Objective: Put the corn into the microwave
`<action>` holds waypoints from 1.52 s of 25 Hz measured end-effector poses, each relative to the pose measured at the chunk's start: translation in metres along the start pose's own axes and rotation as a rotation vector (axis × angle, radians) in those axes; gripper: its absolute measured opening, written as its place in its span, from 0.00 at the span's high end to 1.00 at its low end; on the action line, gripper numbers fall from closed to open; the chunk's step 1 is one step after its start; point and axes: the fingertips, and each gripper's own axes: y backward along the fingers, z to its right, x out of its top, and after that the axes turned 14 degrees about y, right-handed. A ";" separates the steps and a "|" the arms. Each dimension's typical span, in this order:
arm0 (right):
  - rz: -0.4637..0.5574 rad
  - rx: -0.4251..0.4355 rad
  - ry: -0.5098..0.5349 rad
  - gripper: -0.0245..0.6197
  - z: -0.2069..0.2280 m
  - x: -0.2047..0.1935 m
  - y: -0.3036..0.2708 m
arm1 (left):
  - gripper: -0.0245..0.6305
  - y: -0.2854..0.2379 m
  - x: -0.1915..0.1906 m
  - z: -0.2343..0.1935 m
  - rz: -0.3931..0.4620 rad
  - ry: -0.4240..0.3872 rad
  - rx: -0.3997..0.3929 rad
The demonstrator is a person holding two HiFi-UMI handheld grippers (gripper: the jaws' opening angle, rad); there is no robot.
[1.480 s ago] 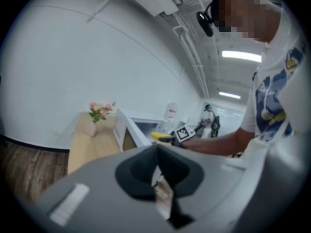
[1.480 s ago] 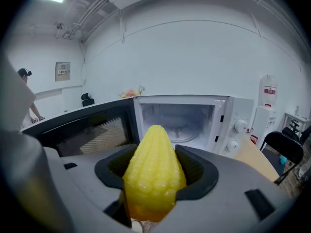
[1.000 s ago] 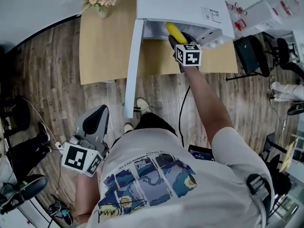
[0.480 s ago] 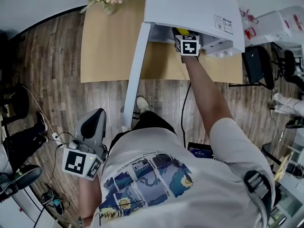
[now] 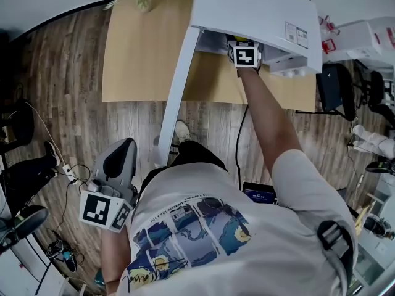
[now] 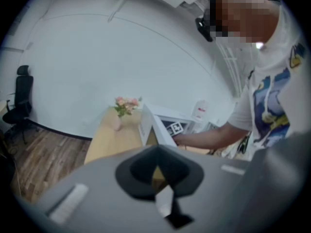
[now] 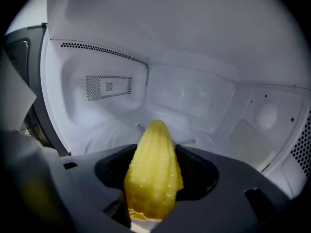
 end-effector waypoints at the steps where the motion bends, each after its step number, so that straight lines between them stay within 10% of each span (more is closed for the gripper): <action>1: 0.000 0.002 0.000 0.58 0.000 0.000 0.000 | 0.95 0.000 0.000 0.000 0.000 0.000 0.000; 38: -0.006 -0.025 -0.160 0.56 -0.043 -0.064 0.156 | 0.95 0.049 -0.031 0.022 -0.026 -0.095 -0.220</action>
